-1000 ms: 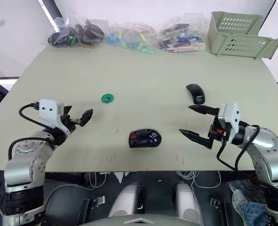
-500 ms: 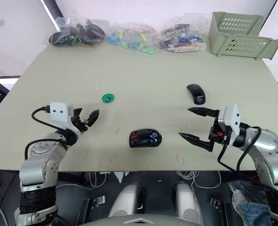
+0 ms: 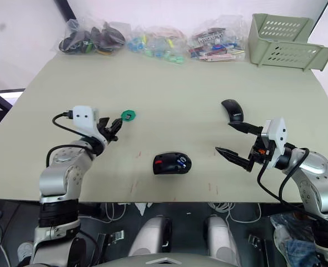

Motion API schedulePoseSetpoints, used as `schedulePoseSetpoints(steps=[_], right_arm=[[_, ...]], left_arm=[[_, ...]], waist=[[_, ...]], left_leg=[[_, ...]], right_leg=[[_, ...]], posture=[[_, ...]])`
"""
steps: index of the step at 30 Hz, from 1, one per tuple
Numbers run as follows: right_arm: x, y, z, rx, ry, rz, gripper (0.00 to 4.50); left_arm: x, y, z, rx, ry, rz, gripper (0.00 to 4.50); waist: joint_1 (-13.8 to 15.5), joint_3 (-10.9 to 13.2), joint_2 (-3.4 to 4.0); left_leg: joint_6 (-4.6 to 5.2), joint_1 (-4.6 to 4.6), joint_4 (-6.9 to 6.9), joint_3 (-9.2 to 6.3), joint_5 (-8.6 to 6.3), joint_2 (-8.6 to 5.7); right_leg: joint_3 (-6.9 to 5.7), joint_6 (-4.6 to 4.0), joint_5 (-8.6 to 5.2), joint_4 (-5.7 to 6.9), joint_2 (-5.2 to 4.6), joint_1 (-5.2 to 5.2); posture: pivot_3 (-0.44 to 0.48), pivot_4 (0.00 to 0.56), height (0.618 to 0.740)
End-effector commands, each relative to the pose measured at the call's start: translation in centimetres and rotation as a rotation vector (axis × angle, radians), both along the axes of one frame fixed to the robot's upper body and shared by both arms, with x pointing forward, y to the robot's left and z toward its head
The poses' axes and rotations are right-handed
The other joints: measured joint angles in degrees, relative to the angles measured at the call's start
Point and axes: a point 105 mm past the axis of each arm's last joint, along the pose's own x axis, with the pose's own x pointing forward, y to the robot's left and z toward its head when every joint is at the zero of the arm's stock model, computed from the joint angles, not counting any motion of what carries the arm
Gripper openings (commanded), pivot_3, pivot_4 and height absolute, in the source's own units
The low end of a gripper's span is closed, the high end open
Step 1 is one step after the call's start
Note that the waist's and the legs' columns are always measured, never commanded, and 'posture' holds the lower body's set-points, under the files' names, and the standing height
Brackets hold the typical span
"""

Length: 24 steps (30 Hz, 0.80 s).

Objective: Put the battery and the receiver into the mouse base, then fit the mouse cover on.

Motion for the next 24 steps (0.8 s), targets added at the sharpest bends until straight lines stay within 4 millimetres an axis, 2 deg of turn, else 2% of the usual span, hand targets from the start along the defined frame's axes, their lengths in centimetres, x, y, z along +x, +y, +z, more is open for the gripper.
schedulePoseSetpoints(steps=[1, 10, 12, 24], right_arm=[[-0.1, -0.6, 1.0, -0.015, -0.055, -0.006, 4.50], [-0.2, -0.7, 1.1, -0.019, -0.046, -0.008, 4.50], [-0.3, -0.8, 1.2, -0.023, -0.045, -0.010, 4.50], [-0.4, -0.7, 1.0, -0.026, -0.031, -0.005, 4.50]], left_arm=[[0.9, -0.1, 0.5, 0.012, -0.020, 0.031, 2.35], [2.7, -0.8, 0.5, 0.035, -0.034, 0.023, 2.35], [2.9, -1.0, 0.4, 0.038, -0.033, 0.018, 1.82], [2.9, -1.2, 0.0, 0.048, -0.024, 0.013, 1.82]], waist=[[-0.17, 0.00, 0.00], [-0.12, 0.00, 0.00], [-0.12, 0.00, 0.00], [-0.14, 0.00, 0.00]], left_leg=[[0.00, -0.03, 0.01, 0.01, 0.00, -0.01], [0.00, -0.08, 0.01, -0.07, 0.00, -0.02], [-0.01, -0.11, 0.01, -0.07, 0.00, -0.02], [-0.01, -0.11, 0.00, -0.09, 0.00, -0.02]], right_leg=[[0.01, 0.01, 0.01, -0.01, -0.01, -0.01], [-0.08, 0.01, 0.01, -0.02, -0.01, -0.02], [-0.08, 0.01, 0.01, -0.04, -0.02, -0.03], [-0.10, 0.01, 0.01, -0.03, -0.01, -0.03]], posture=[[0.000, 0.150, 0.740], [0.000, 0.150, 0.740], [0.000, 0.150, 0.740], [0.000, 0.150, 0.740]])
